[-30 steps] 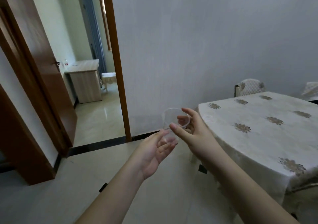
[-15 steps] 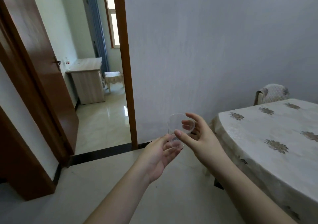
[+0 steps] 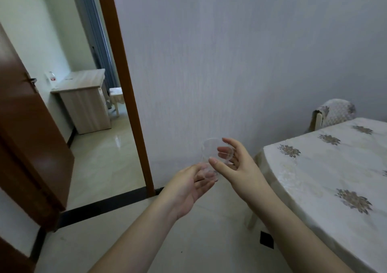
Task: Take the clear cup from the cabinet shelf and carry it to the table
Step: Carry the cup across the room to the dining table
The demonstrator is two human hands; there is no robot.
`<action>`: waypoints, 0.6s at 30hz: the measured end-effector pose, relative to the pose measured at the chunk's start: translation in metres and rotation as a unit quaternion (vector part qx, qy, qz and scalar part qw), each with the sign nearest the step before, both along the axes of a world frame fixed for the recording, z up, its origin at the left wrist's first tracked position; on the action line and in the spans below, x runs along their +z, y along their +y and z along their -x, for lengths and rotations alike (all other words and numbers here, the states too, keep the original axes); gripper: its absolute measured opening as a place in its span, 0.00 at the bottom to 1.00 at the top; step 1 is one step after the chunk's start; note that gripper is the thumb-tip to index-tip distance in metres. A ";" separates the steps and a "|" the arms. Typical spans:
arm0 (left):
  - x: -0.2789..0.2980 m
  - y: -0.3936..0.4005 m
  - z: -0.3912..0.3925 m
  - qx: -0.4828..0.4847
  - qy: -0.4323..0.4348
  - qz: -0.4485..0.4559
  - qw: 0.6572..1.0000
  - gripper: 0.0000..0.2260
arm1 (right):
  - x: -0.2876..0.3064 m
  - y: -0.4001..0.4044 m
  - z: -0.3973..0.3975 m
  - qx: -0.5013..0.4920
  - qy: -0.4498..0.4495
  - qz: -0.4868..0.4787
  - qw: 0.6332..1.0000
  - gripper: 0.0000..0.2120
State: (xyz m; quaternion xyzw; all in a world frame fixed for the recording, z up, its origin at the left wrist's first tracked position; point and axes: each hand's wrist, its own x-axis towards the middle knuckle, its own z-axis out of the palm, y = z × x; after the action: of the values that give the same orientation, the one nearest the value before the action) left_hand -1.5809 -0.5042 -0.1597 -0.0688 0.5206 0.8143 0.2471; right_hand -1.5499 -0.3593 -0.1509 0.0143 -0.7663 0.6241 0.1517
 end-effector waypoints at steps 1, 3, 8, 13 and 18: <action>0.000 0.011 0.014 0.000 -0.004 0.003 1.000 0.12 | 0.000 0.011 0.015 -0.001 -0.004 -0.002 1.000 0.37; 0.000 0.032 0.041 -0.001 -0.005 0.001 1.000 0.12 | 0.001 0.032 0.044 0.002 -0.010 -0.011 1.000 0.36; -0.005 0.062 0.106 -0.009 0.007 0.004 1.000 0.13 | 0.001 0.065 0.107 0.018 -0.023 -0.003 1.000 0.32; -0.014 0.078 0.175 0.000 0.005 0.011 1.000 0.13 | -0.004 0.077 0.172 0.018 -0.033 -0.002 0.999 0.31; -0.028 0.083 0.256 0.004 -0.009 -0.023 1.000 0.13 | -0.011 0.081 0.251 0.014 -0.036 -0.019 0.999 0.31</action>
State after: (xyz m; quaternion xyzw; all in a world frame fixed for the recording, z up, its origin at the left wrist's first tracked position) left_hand -1.8367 -0.4211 -0.1882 -0.0725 0.4989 0.8265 0.2507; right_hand -1.8006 -0.2785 -0.1620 0.0056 -0.7827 0.6118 0.1147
